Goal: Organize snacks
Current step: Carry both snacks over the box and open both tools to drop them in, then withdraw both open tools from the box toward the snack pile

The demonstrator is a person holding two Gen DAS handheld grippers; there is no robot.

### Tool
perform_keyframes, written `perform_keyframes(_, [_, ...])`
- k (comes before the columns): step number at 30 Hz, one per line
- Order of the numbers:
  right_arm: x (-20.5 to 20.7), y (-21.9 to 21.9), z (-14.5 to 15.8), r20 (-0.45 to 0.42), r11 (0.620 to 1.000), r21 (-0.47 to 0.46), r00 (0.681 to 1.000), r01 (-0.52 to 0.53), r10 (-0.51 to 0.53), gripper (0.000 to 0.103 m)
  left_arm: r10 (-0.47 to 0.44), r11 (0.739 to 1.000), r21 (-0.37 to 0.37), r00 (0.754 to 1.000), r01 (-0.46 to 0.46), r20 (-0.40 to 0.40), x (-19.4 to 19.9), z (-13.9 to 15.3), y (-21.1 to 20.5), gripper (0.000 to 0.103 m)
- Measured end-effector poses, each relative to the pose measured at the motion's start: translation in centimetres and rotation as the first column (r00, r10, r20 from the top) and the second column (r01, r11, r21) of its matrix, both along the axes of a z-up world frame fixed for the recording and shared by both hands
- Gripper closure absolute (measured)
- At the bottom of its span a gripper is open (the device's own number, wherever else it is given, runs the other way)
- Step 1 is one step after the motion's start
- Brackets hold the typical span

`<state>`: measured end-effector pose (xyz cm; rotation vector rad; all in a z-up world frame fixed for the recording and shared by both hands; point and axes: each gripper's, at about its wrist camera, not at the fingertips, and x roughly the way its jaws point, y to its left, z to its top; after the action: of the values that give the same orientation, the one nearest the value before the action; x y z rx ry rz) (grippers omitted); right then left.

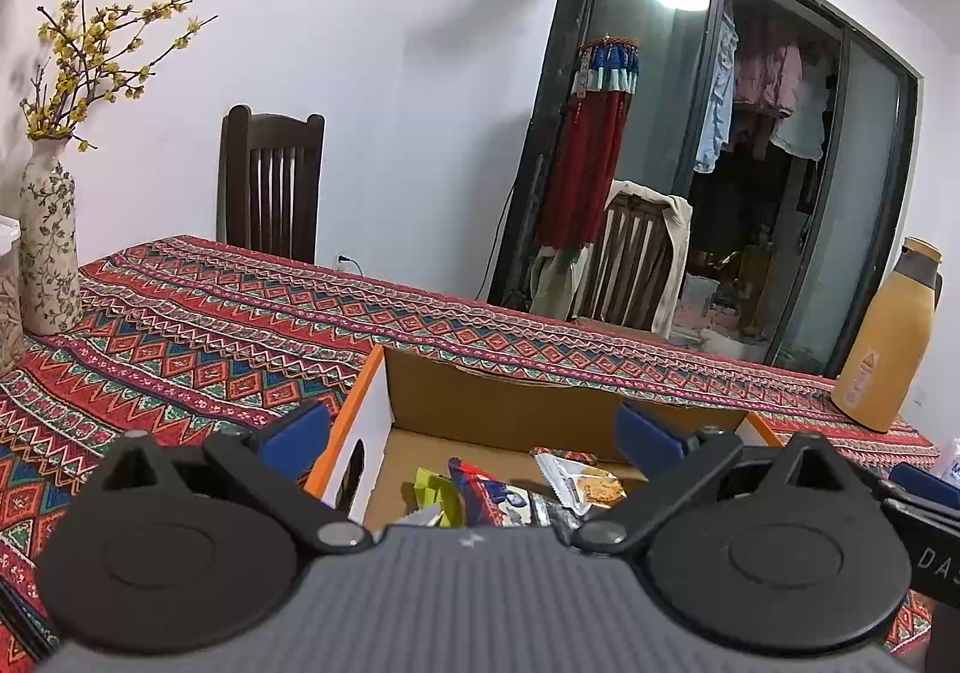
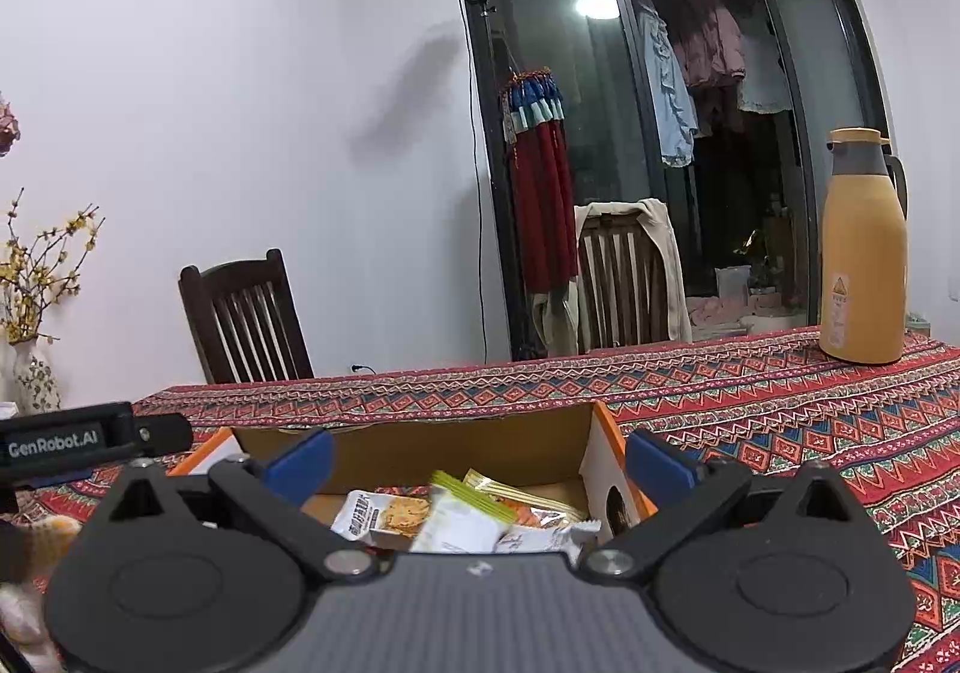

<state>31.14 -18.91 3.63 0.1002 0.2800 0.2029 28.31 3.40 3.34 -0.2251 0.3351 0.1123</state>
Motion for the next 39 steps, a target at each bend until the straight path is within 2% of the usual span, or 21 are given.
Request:
perform_keyframes(13, [-0.8, -0.2, 0.6, 0.035, 1.0, -0.007, 0.999, 0.01, -0.01, 0.0, 0.006, 1.0, 0.004, 1.0, -0.006, 0.017, -0.8, 0.7, -0.3, 0.0])
perform_keyframes(18, [-2.6, -0.4, 1.9, 0.075, 1.0, -0.007, 0.997, 0.009, -0.009, 0.0, -0.011, 1.0, 0.012, 1.0, 0.011, 0.011, -2.4, 1.7, -0.5, 0.0])
perform_keyframes(24, [-5.9, -0.4, 2.6, 0.112, 1.0, -0.022, 0.994, -0.002, 0.005, 0.0, -0.036, 0.999, 0.007, 0.999, 0.036, 0.001, -4.8, 1.6, -0.5, 0.0])
perform_keyframes(31, [-9.4, -0.5, 1.5, 0.08, 0.998, -0.059, 0.997, -0.014, 0.019, 0.0, -0.065, 0.998, 0.011, 0.998, 0.065, -0.025, -7.6, 0.5, 0.2, 0.0])
perform_keyframes(39, [-12.3, -1.3, -2.3, -0.044, 0.994, -0.11, 0.999, -0.015, 0.01, 0.0, -0.06, 0.996, 0.067, 0.993, 0.067, -0.099, -10.0, -3.6, 1.2, 0.0])
